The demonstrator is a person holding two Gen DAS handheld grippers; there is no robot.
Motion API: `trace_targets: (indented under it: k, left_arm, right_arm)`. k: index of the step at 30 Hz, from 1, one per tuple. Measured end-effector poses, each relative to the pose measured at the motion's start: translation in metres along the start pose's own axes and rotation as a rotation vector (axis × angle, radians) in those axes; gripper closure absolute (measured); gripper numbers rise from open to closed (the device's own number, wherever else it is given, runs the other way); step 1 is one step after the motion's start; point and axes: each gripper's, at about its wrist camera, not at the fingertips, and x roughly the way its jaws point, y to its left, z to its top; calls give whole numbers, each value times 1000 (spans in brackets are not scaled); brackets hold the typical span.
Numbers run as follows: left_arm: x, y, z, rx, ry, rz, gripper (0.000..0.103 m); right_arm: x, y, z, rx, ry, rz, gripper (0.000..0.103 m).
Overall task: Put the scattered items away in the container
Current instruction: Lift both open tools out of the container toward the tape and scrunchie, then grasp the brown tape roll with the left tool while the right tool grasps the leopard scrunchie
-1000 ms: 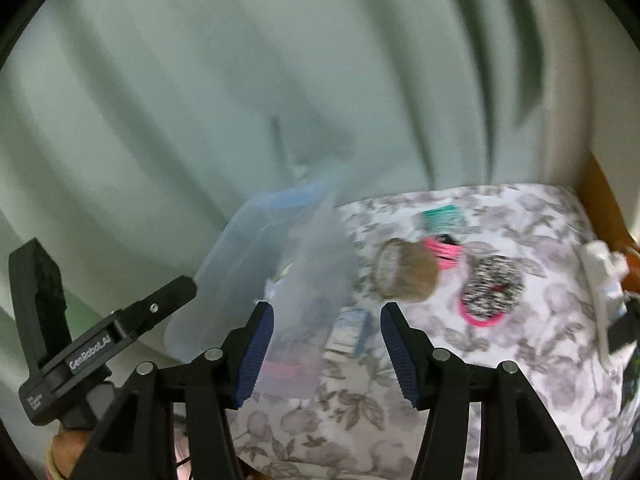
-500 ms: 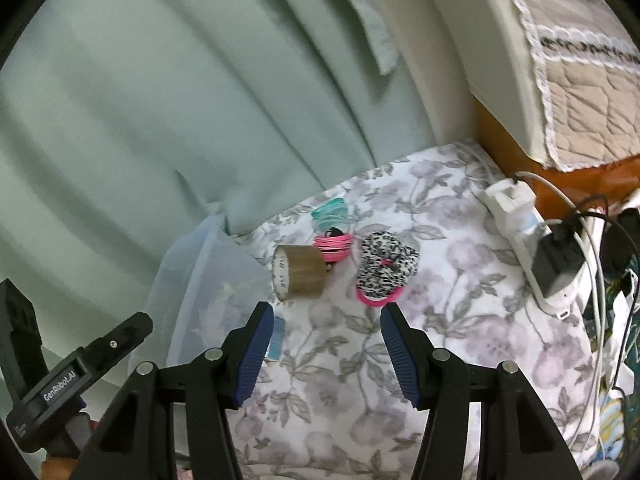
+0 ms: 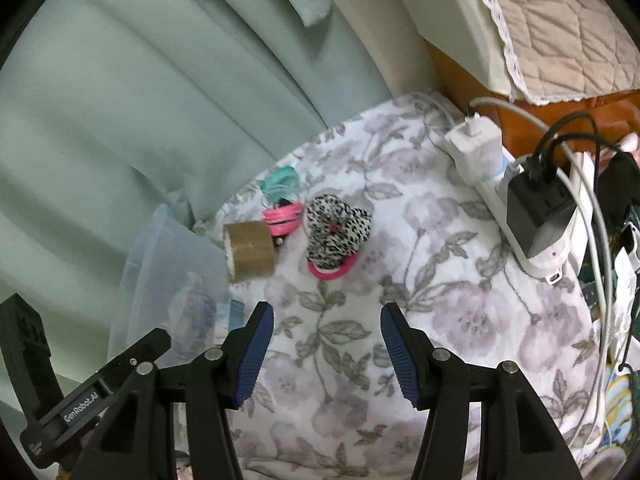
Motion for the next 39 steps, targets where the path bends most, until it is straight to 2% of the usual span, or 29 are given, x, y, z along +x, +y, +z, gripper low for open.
trace_targets:
  k: [8, 16, 22, 27, 39]
  left_arm:
    - [43, 1, 0, 8, 74, 6, 37]
    - [83, 3, 9, 28, 101, -10, 37]
    - [106, 0, 33, 47, 75, -25, 37]
    - [121, -2, 55, 68, 33, -5, 37]
    - [158, 7, 72, 59, 51, -8, 37]
  right_arm:
    - [41, -1, -7, -50, 83, -50, 43]
    - [79, 5, -5, -118, 149, -90, 43]
    - [97, 1, 10, -132, 158, -113, 43]
    - [114, 5, 26, -152, 156, -114, 43]
    - [156, 9, 49, -149, 171, -107, 43]
